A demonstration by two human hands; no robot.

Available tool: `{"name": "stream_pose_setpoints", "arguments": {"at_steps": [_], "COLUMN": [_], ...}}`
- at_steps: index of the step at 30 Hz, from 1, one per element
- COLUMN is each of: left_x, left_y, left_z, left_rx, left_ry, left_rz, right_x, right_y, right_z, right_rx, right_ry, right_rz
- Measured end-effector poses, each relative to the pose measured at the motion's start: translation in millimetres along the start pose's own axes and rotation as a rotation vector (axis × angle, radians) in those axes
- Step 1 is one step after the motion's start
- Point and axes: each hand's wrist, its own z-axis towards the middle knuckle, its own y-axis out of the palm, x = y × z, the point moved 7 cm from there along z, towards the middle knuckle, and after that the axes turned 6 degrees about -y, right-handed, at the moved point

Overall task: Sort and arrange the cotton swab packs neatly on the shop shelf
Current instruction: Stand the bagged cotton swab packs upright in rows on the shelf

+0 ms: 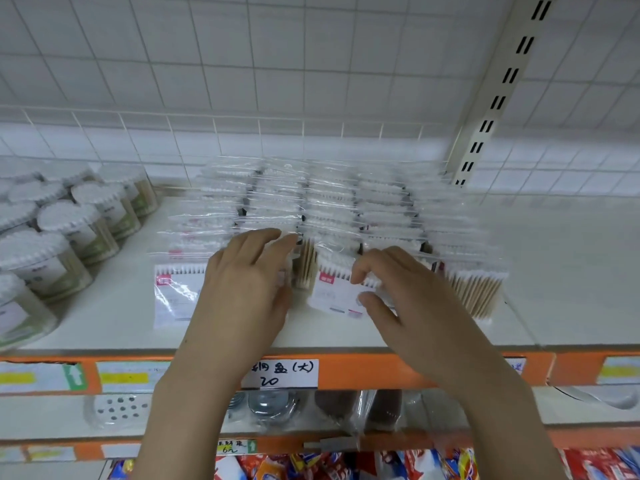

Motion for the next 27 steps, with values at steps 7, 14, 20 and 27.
{"name": "stream_pose_setpoints", "arguments": {"at_steps": [7, 14, 20, 27], "left_x": [7.1, 5.1, 4.1, 4.5], "left_y": [5.0, 7.4, 10.8, 9.1], "left_z": [-3.7, -7.9, -7.2, -6.9], "left_rx": [0.006, -0.011, 0.006, 0.026], "left_ry": [-0.001, -0.034, -0.058, -0.068], "left_rz": [0.008, -0.031, 0.008, -0.008], "right_x": [2.0, 2.2, 7.9, 18.2], "right_y": [15.3, 24.3, -1.4, -17.3], "right_z": [6.2, 16.5, 21.4, 58.8], "right_rx": [-0.084, -0.134, -0.001, 0.073], "right_ry": [-0.024, -0.072, -0.084, -0.025], "right_rz": [-0.104, -0.041, 0.074, -0.107]}}
